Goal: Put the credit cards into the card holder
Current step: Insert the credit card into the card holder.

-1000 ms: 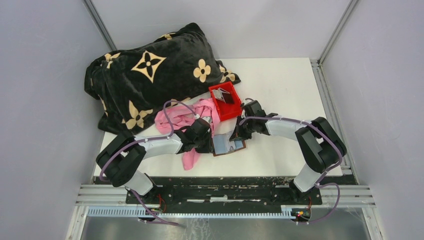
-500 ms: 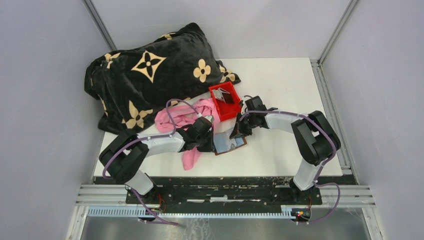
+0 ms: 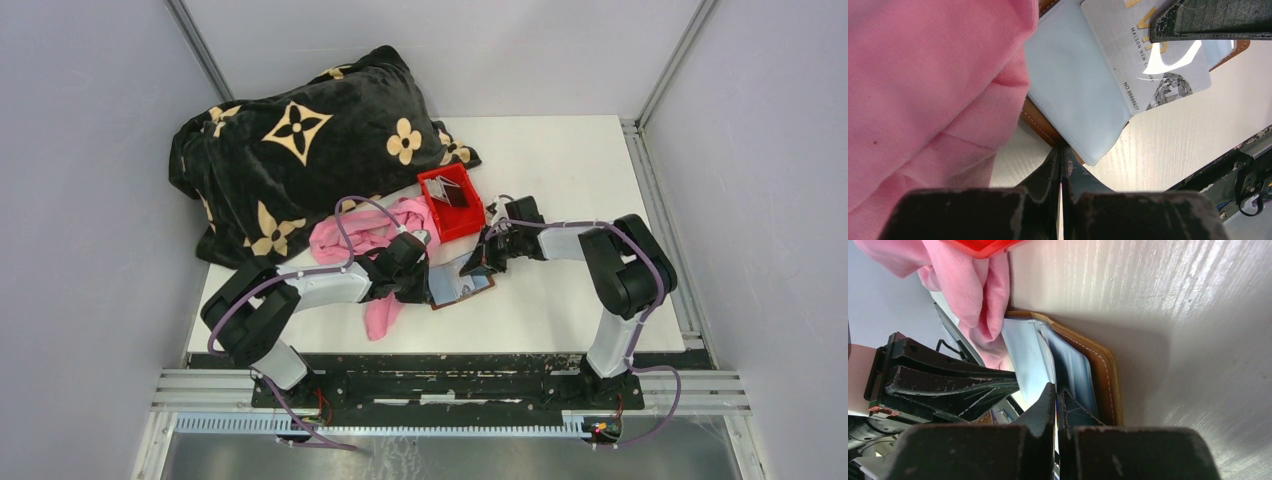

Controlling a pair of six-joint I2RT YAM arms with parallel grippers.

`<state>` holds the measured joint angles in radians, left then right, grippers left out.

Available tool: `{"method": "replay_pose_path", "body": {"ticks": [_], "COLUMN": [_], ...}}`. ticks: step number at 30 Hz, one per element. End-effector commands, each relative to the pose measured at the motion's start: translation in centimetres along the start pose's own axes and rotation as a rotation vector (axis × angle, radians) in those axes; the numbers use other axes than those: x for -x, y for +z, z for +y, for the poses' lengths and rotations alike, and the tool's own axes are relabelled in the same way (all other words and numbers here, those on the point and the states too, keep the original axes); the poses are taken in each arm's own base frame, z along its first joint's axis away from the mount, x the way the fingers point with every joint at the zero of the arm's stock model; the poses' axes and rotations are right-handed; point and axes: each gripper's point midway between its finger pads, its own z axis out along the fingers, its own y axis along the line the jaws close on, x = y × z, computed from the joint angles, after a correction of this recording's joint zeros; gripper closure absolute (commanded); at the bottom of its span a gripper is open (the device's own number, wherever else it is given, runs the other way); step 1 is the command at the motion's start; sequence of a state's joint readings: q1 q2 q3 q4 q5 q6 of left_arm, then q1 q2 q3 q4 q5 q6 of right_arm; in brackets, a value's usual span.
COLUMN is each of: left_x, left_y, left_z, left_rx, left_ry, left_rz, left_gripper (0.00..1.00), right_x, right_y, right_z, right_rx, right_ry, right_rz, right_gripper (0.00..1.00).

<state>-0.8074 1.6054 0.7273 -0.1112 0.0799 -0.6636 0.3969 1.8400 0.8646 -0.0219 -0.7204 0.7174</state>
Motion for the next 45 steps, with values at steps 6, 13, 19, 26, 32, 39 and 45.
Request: {"method": "replay_pose_path", "body": {"ticks": [6, 13, 19, 26, 32, 39, 45], "left_x": [-7.0, -6.9, -7.0, -7.6, -8.0, -8.1, -8.5], "left_y": [2.2, 2.3, 2.5, 2.7, 2.6, 2.0, 1.6], "left_z": [8.3, 8.2, 8.3, 8.4, 8.8, 9.3, 9.9], "left_rx": [0.295, 0.297, 0.303, 0.304, 0.313, 0.346, 0.388], "left_ry": [0.063, 0.054, 0.053, 0.04, 0.05, 0.044, 0.021], "left_rz": [0.18, 0.185, 0.194, 0.212, 0.227, 0.231, 0.246], "left_gripper": [0.97, 0.97, 0.97, 0.97, 0.97, 0.97, 0.97], "right_x": [-3.5, -3.6, -2.7, 0.0, 1.7, 3.6, 4.9], "right_y": [1.1, 1.0, 0.1, -1.3, -1.5, -2.4, -2.9], "right_z": [-1.6, -2.4, -3.6, -4.8, -5.2, -4.2, -3.9], "right_rx": [0.044, 0.004, -0.12, -0.288, -0.344, -0.378, -0.414], "right_ry": [0.108, 0.085, -0.009, -0.125, -0.178, -0.243, -0.312], "right_rz": [0.095, 0.095, 0.06, 0.001, -0.029, -0.056, -0.041], "right_gripper": [0.99, 0.99, 0.99, 0.99, 0.99, 0.99, 0.99]}}
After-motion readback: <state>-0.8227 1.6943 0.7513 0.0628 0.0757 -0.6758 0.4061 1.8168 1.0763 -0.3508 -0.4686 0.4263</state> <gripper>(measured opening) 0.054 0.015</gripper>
